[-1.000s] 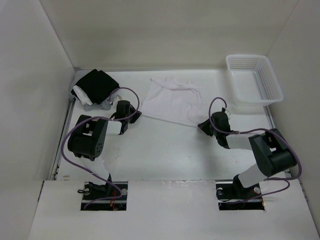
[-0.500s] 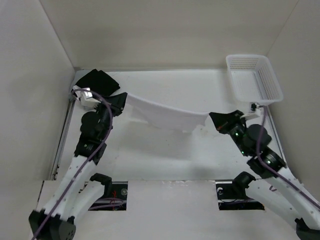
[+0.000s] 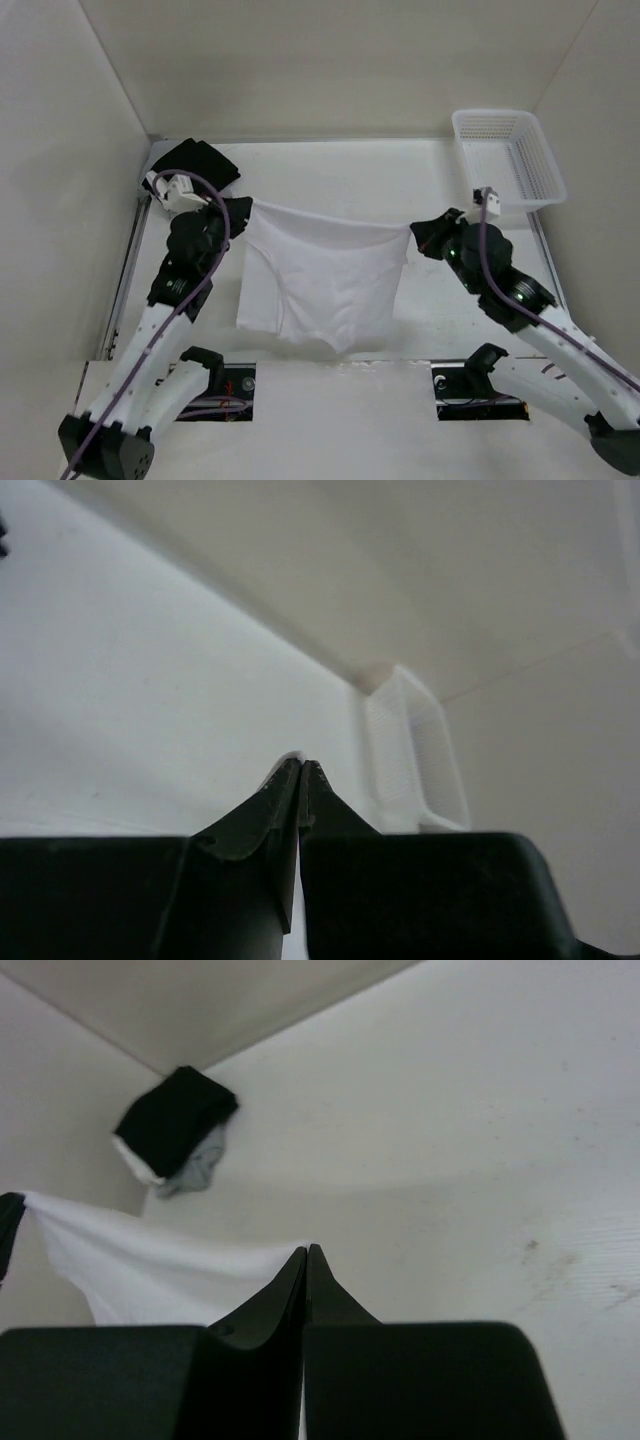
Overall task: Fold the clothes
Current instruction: Fold the tank top
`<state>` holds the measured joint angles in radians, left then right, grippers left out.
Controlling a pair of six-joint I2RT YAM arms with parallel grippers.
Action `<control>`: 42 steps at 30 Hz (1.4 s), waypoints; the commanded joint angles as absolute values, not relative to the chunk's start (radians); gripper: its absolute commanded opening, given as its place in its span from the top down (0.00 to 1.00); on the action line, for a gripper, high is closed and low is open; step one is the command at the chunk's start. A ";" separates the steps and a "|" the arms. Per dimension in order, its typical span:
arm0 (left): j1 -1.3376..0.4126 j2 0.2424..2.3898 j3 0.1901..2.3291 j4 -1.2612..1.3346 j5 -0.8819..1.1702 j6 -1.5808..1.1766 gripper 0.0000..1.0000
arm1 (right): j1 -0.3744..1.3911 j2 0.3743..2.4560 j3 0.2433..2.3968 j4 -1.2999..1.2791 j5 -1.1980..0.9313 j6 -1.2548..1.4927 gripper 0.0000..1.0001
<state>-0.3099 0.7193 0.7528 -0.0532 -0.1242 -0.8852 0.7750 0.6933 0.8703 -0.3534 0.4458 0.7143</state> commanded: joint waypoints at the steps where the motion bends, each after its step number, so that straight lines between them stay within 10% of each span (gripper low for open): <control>1: -0.268 0.868 0.689 0.012 -0.104 -0.873 1.00 | 0.589 0.835 0.801 -0.191 0.225 0.690 0.99; 14: -0.194 1.568 0.983 0.236 -0.049 -0.897 1.00 | 0.295 1.459 1.040 0.044 -0.051 0.703 1.00; 42: -0.271 0.508 0.163 -0.029 -0.071 -0.963 0.99 | 0.488 0.601 0.276 -0.188 0.066 0.951 1.00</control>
